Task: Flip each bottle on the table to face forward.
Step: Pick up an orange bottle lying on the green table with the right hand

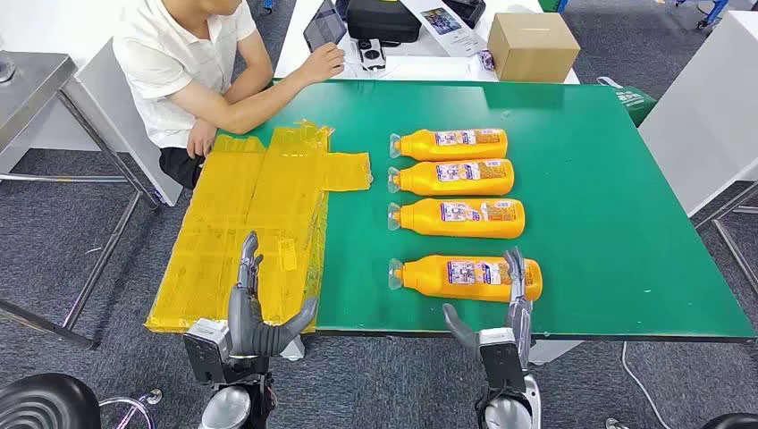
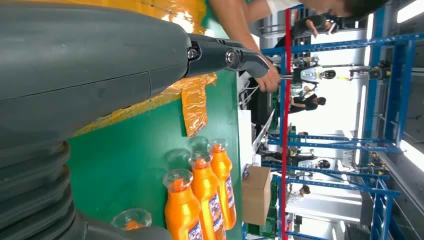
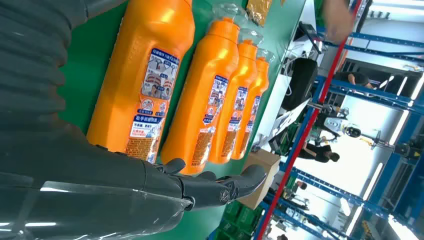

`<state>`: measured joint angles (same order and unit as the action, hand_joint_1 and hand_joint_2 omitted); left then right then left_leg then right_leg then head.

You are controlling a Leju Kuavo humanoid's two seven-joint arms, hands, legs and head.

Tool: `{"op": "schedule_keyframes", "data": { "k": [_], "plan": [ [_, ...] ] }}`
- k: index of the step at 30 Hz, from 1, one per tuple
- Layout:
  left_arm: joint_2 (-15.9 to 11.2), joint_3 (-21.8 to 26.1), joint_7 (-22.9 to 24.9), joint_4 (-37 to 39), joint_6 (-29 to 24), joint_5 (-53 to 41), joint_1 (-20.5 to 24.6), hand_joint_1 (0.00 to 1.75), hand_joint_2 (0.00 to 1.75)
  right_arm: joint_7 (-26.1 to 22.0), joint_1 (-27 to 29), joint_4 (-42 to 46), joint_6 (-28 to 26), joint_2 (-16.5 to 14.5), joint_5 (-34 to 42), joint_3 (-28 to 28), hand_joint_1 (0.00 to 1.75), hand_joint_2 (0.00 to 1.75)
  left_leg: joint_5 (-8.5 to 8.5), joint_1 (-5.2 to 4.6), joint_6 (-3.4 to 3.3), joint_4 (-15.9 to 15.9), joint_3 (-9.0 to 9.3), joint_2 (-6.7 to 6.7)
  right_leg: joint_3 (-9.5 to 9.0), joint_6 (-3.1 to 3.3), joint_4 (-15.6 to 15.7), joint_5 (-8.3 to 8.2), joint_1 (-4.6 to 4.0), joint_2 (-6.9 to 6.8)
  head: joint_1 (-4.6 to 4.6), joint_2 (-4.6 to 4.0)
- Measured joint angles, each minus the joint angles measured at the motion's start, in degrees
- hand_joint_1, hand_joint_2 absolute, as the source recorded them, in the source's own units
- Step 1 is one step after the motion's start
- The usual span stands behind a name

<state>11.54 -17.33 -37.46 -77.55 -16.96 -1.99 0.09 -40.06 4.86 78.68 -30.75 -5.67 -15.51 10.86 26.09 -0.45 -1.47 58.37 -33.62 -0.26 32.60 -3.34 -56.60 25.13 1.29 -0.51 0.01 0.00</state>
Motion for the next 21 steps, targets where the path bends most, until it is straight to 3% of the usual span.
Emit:
{"op": "schedule_keyframes", "data": {
  "k": [17,21],
  "plan": [
    [0.00,-0.49,0.06,0.00,-0.73,-2.33,-0.22,0.00,1.75,0.00,-0.13,-0.07,0.90,-0.96,2.37,-0.34,0.00,1.75,0.00,0.00,0.00,0.00,0.00,0.00,-0.01,0.00,0.00,0.00,0.00,0.00,0.01,0.00],
    [0.00,-0.90,0.07,0.01,-1.52,-2.91,-0.19,0.00,1.75,0.00,-0.38,-0.30,-0.98,-1.06,0.59,-0.15,0.00,1.75,0.00,0.00,0.00,0.00,0.00,0.00,0.00,0.00,0.00,0.00,0.00,0.00,0.01,0.00]
  ]
}}
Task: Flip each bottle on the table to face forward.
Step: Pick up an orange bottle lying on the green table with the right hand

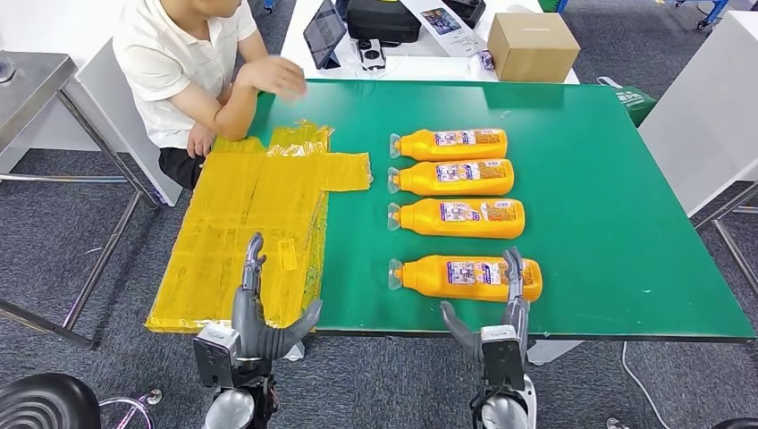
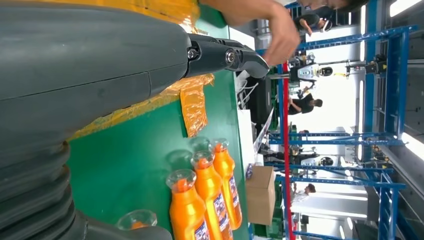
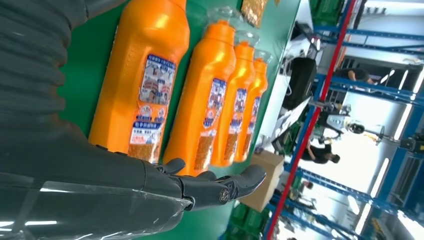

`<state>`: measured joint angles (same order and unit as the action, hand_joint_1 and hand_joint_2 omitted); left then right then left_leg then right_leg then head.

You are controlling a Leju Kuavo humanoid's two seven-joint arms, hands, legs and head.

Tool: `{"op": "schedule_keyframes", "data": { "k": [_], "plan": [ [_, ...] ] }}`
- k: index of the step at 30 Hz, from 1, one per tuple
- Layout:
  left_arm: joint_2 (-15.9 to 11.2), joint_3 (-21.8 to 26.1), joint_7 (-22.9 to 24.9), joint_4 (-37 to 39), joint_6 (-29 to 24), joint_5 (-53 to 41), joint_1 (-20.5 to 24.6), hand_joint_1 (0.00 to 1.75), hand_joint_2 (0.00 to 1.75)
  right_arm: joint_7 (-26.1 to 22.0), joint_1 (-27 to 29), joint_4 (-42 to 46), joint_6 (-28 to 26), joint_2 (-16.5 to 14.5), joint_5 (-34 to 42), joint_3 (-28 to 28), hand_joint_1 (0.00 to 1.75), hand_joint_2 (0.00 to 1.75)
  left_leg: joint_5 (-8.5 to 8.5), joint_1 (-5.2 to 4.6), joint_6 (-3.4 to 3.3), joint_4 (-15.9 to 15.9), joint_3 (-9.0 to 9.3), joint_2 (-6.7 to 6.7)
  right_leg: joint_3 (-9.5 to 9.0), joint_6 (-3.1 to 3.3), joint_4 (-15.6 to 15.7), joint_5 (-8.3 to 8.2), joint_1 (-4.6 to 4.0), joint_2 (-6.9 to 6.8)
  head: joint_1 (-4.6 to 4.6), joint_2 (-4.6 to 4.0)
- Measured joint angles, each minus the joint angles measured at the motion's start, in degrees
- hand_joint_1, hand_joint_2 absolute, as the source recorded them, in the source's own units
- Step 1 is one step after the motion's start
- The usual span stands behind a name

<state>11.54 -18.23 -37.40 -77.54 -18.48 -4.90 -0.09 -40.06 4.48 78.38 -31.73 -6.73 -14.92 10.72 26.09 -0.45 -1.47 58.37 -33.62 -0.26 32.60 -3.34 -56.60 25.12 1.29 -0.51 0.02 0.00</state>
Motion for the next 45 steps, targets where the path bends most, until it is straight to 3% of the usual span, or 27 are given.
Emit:
{"op": "schedule_keyframes", "data": {
  "k": [6,11,16,32,45],
  "plan": [
    [0.00,-0.21,-0.16,0.41,-0.12,1.01,1.14,0.00,1.75,2.21,-2.70,-2.74,-5.46,2.07,-12.25,-0.12,0.00,1.75,-0.01,-0.01,0.00,0.00,0.01,0.00,-0.01,0.00,0.00,-0.01,0.01,0.00,0.01,0.00],
    [0.00,-0.77,-0.86,1.43,0.56,2.67,2.64,0.00,1.75,8.65,-8.70,-8.47,-3.92,6.83,-24.01,-2.35,0.00,1.75,-0.03,-0.04,-0.04,0.03,0.03,-0.01,-0.05,-0.06,0.00,-0.05,0.03,0.00,-0.01,0.00],
    [0.00,-0.97,-1.08,2.19,1.12,3.11,3.08,0.00,1.75,10.78,-12.13,-13.71,-3.14,10.57,-30.83,-3.09,0.00,1.75,-0.03,-0.03,-0.04,0.04,0.02,-0.01,-0.03,-0.09,0.00,-0.06,0.03,0.00,0.01,0.00],
    [0.02,-1.83,-0.35,2.73,2.94,2.40,3.47,0.00,1.75,12.76,-13.43,-17.73,3.08,12.59,-32.86,-0.19,0.00,1.75,-0.02,0.02,-0.02,0.03,0.01,0.00,-0.02,-0.08,0.00,-0.06,-0.04,0.00,0.01,0.00],
    [0.03,-2.44,0.08,2.73,3.40,2.01,4.33,0.00,1.75,21.89,-13.48,-17.71,3.06,16.63,-43.64,2.83,0.00,1.75,-0.02,0.02,-0.03,0.03,0.00,-0.01,-0.02,-0.08,0.00,-0.06,-0.04,0.00,0.01,0.00]
  ]
}}
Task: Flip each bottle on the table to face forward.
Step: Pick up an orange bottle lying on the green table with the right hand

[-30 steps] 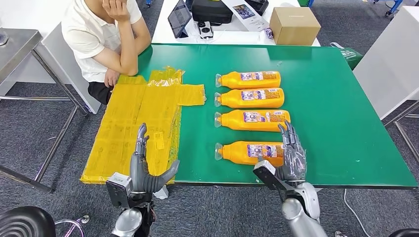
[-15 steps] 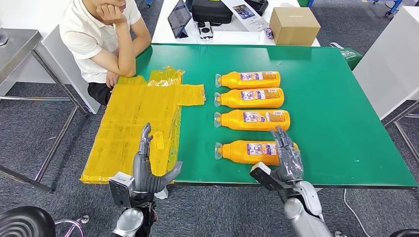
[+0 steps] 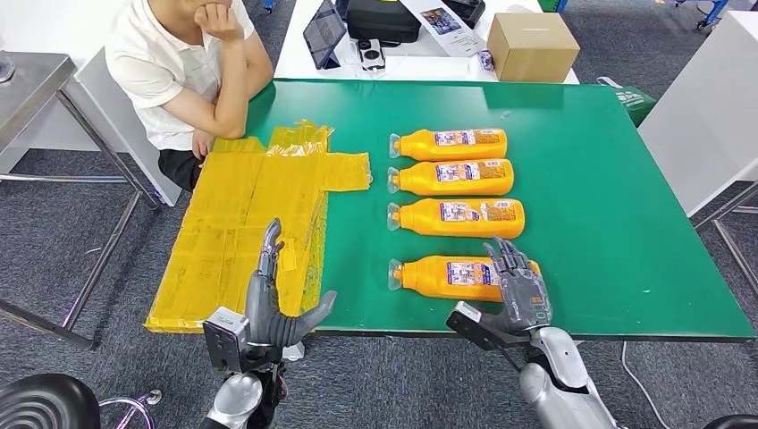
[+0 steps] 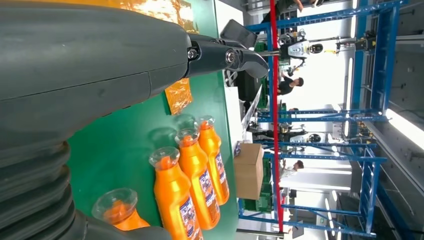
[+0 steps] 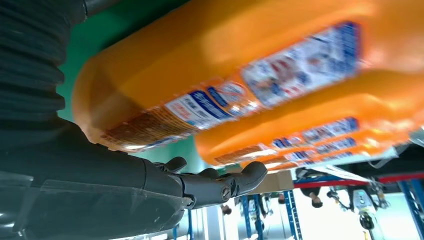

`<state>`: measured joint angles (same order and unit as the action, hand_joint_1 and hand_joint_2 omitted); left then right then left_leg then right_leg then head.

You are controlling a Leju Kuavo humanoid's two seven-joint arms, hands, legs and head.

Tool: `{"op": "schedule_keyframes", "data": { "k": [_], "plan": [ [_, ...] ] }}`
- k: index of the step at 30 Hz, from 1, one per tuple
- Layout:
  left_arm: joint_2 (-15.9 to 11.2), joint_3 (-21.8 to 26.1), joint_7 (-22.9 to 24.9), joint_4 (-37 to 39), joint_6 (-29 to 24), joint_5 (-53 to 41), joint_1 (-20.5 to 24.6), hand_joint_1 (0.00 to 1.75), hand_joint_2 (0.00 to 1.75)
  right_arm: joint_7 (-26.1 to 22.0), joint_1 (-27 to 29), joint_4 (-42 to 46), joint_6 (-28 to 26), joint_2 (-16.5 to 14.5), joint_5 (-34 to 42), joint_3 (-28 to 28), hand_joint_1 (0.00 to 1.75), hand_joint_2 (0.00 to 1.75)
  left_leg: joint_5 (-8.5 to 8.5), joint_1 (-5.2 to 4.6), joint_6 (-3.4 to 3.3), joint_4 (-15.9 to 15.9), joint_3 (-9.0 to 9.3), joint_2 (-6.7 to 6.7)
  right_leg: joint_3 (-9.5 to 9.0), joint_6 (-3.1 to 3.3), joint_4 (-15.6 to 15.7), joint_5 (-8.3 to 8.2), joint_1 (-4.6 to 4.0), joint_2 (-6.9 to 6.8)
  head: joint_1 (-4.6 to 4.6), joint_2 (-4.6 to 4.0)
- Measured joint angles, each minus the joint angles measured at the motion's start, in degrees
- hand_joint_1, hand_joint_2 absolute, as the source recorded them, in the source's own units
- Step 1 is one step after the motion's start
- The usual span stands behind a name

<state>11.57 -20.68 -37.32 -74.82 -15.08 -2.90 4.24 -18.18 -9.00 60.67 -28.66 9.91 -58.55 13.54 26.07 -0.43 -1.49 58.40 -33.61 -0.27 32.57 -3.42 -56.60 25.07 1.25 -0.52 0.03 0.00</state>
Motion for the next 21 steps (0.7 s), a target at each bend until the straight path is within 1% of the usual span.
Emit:
{"op": "schedule_keyframes", "data": {
  "k": [4,9,16,21],
  "plan": [
    [0.00,0.00,0.16,0.00,-0.22,-0.15,-0.02,0.00,1.75,3.48,0.00,0.15,0.74,1.23,-3.91,0.97,0.00,1.75,0.00,0.00,0.00,0.00,0.00,0.00,0.00,0.00,0.00,0.00,0.00,0.00,-0.01,0.00],
    [0.09,0.00,0.51,-0.01,-0.36,-0.30,-0.07,0.00,1.75,6.39,0.00,1.18,2.69,2.12,-6.23,2.50,0.00,1.75,0.00,0.01,0.00,0.00,0.01,0.01,0.00,0.00,0.00,0.00,-0.01,0.00,0.00,0.00],
    [0.30,0.04,0.66,0.00,-0.40,-0.30,-0.09,0.00,1.75,7.61,-0.38,1.91,6.01,3.31,-5.43,3.72,0.00,1.75,0.00,0.00,0.00,0.00,0.01,0.00,-0.02,0.00,0.00,0.00,0.00,0.00,0.01,0.00],
    [0.32,0.11,0.66,0.00,-0.40,-0.07,-0.05,0.00,1.75,7.78,-1.34,1.28,7.02,3.75,-5.01,4.11,0.00,1.75,0.00,0.00,0.00,0.00,0.02,0.02,-0.03,0.00,0.00,0.00,0.00,0.01,0.01,0.00]
  ]
}}
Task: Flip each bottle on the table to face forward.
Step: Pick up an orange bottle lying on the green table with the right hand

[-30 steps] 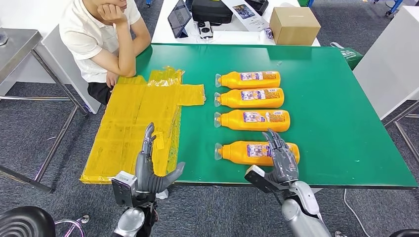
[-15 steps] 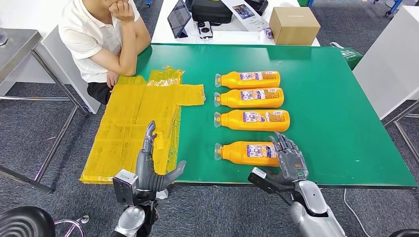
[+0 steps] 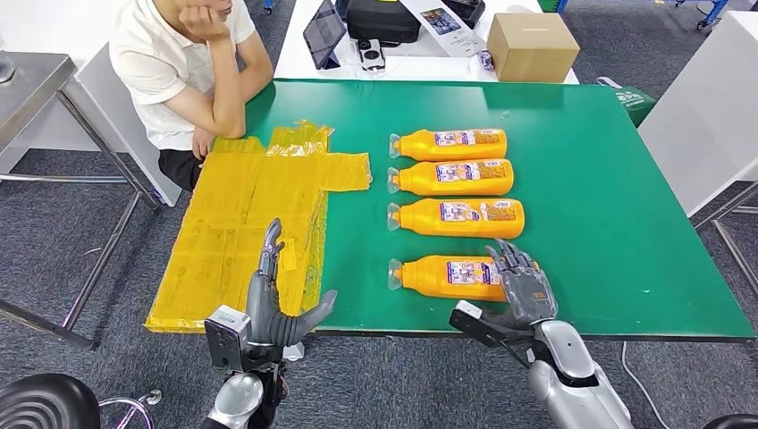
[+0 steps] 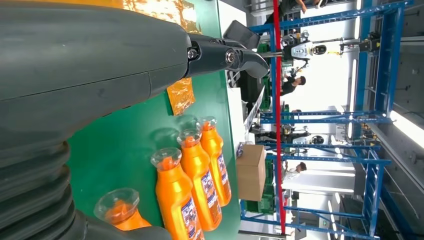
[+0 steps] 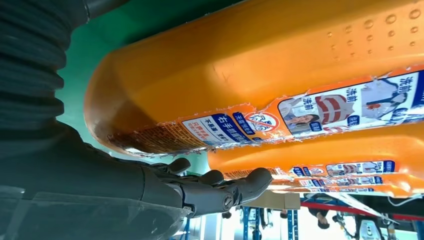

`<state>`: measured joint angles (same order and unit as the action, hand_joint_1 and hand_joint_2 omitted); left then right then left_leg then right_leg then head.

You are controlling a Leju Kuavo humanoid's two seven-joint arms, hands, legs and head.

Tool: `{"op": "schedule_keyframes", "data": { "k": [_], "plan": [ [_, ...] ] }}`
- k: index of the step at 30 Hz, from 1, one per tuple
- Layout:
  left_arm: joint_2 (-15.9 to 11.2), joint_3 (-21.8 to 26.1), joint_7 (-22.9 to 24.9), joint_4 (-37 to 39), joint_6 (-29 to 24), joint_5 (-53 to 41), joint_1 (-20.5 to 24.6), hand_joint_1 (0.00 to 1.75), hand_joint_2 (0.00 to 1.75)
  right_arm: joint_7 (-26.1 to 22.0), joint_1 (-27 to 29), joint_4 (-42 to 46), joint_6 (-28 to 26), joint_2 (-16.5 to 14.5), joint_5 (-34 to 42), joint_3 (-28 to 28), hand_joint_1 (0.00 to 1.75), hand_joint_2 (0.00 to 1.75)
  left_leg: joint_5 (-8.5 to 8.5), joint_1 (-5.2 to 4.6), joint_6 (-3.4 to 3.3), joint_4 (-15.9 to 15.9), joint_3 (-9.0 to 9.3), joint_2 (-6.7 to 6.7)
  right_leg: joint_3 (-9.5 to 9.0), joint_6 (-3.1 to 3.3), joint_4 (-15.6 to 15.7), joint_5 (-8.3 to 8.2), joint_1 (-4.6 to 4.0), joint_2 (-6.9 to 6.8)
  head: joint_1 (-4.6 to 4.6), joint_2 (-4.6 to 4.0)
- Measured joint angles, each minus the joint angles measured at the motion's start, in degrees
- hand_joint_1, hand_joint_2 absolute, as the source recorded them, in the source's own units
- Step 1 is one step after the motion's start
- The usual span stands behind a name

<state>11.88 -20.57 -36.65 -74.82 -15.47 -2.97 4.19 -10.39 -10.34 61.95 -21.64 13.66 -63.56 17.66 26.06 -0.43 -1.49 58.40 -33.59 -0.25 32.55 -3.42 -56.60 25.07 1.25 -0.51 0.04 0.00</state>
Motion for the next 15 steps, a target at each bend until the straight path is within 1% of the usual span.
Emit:
{"op": "schedule_keyframes", "data": {
  "k": [2,4,6,9,15],
  "plan": [
    [0.02,0.00,0.00,0.00,0.04,0.00,0.02,0.00,1.75,0.04,-0.84,-1.00,0.36,-0.08,-0.01,0.14,0.14,1.75,0.00,0.00,0.00,0.00,0.02,0.01,0.00,0.00,0.00,0.00,0.00,0.01,-0.01,0.00],
    [0.03,0.00,0.00,0.00,0.08,-0.01,0.03,0.00,1.75,0.43,-1.87,-2.51,0.60,-0.24,-0.43,0.40,0.99,1.75,0.00,0.00,0.00,0.00,0.04,0.01,-0.02,0.00,0.00,0.00,0.00,0.01,-0.01,0.00],
    [0.03,0.00,0.02,0.00,0.10,-0.01,0.03,0.00,1.75,1.09,-2.77,-4.06,0.66,-0.34,-1.22,0.81,1.73,1.75,-0.01,0.00,0.00,0.00,0.06,0.00,-0.05,0.00,0.00,0.00,0.00,0.00,0.00,0.00],
    [0.03,0.02,0.17,-0.01,0.11,-0.04,0.03,0.00,1.75,2.34,-3.79,-5.77,0.67,-0.36,-2.79,1.47,1.75,1.75,-0.01,0.00,0.00,0.00,0.09,-0.01,-0.09,0.00,0.00,0.00,0.00,0.00,0.00,0.00],
    [0.03,0.04,0.51,-0.03,0.13,-0.31,0.03,0.00,1.75,4.48,-6.06,-8.73,0.57,-0.33,-5.32,2.79,1.70,1.75,-0.01,0.00,-0.01,0.00,0.18,-0.02,-0.17,0.00,0.00,0.00,0.00,-0.01,-0.01,0.00]
  ]
}}
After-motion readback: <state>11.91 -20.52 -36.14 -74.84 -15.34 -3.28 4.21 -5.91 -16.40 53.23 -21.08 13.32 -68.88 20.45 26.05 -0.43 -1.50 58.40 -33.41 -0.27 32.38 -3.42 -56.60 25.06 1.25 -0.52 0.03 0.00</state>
